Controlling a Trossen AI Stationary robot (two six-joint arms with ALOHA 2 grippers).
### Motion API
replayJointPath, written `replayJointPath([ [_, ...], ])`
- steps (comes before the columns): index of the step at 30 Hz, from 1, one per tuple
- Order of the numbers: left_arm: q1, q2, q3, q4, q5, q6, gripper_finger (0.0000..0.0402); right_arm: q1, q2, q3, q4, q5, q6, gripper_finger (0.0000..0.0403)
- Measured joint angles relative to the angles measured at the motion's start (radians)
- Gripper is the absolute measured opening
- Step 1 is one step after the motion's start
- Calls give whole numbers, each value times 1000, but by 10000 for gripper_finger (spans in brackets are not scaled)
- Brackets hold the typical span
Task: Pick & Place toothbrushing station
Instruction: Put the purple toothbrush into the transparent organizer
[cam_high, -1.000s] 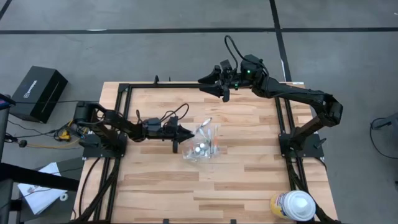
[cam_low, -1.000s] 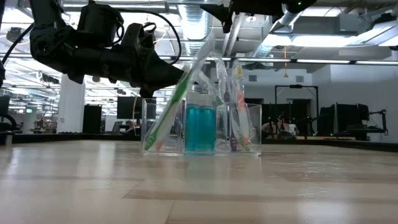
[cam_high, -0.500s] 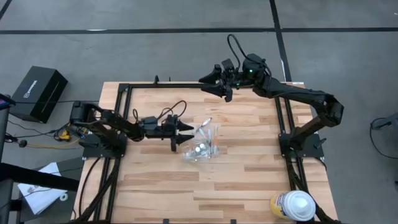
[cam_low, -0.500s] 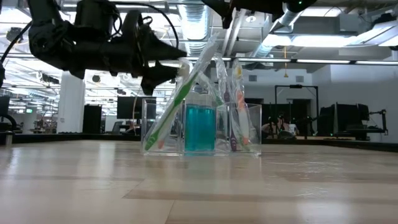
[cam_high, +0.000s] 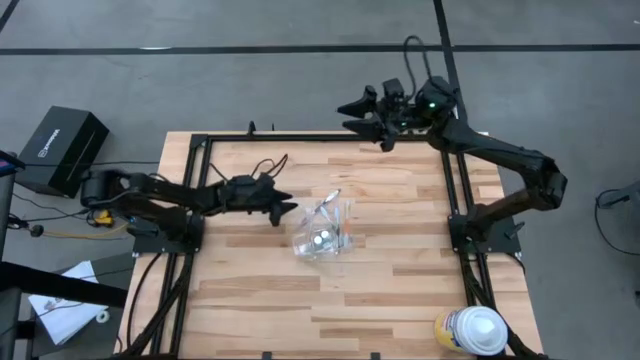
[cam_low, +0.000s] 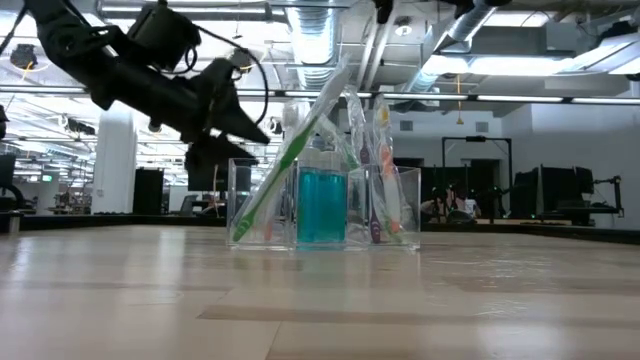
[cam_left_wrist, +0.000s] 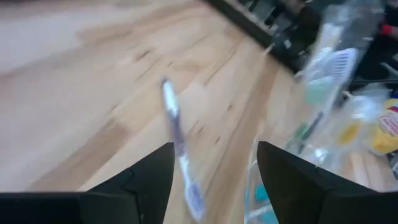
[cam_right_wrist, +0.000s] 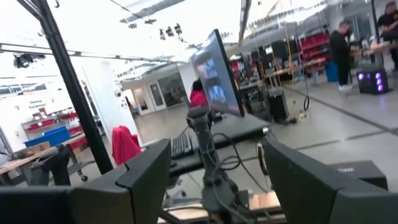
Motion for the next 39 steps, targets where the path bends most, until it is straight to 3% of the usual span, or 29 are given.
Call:
replayJointPath([
  [4,43,-27,0,-69,63,-49,229,-11,-47,0,-3,0,0,248],
  [10,14,8,23,-70,87,-128,234,-33,-92,0,-5,1,14,248],
  [19,-81,232,122,-71,108,-176,234,-43,-125,0,-8,-2,19,248],
  [27,-64,406,206,-102,85,-150,234,-43,-126,0,-8,-42,71,248],
  [35,-39,317,221,-133,67,-143,234,-43,-126,0,-7,-78,79,248],
  [39,-36,292,219,-244,65,-158,234,-51,-126,0,-7,-82,74,248],
])
